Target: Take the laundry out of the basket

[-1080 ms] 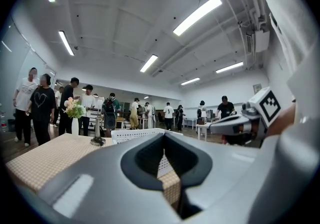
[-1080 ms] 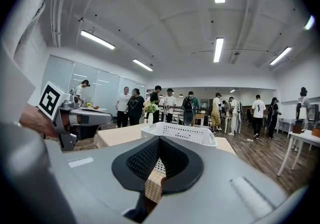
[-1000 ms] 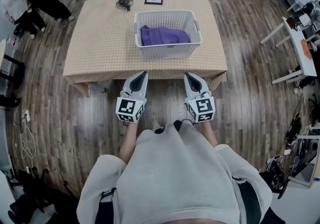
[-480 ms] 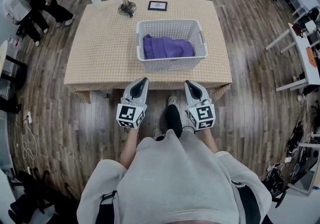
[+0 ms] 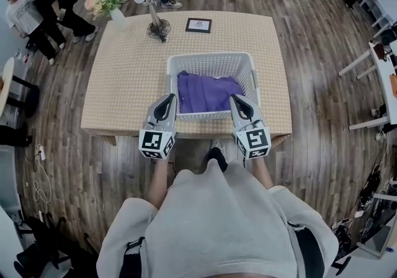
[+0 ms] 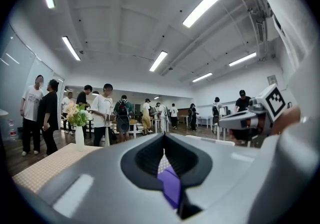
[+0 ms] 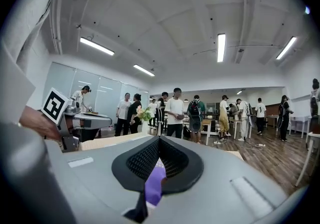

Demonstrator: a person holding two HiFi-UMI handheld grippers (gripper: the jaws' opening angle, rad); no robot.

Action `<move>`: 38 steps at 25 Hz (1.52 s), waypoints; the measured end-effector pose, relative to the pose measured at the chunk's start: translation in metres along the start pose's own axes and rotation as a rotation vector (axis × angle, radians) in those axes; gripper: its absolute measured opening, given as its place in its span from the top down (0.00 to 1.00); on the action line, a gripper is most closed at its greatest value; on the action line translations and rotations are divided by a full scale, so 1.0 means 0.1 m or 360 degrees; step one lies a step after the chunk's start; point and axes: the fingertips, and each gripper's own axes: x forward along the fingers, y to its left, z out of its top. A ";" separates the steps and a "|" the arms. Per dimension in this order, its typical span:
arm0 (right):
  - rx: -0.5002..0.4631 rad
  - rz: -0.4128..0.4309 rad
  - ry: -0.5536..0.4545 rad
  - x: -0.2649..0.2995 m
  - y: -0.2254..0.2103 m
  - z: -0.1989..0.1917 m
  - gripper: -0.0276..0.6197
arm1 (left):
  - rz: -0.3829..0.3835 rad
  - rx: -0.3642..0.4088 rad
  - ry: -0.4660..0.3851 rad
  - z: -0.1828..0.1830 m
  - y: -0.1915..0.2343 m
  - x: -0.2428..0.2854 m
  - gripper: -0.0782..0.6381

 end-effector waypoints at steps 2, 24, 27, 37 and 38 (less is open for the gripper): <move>-0.0004 0.0016 -0.0020 0.19 -0.17 0.10 0.96 | 0.0022 0.0009 -0.0008 0.08 0.08 0.21 0.88; 0.0081 0.0114 -0.0026 1.46 -0.79 0.21 0.96 | 0.0121 0.0053 -0.0010 0.26 0.82 1.32 0.88; 0.0082 0.0087 -0.0010 1.61 -0.78 0.19 0.96 | 0.0100 0.0053 -0.0016 0.24 0.98 1.40 0.88; 0.0120 -0.0082 0.0205 1.61 -0.73 -0.09 0.96 | 0.0034 -0.0040 0.0098 -0.10 1.29 1.32 0.88; 0.0126 -0.0089 0.0225 1.61 -0.73 -0.14 0.96 | 0.0032 -0.0051 0.0109 -0.15 1.30 1.31 0.88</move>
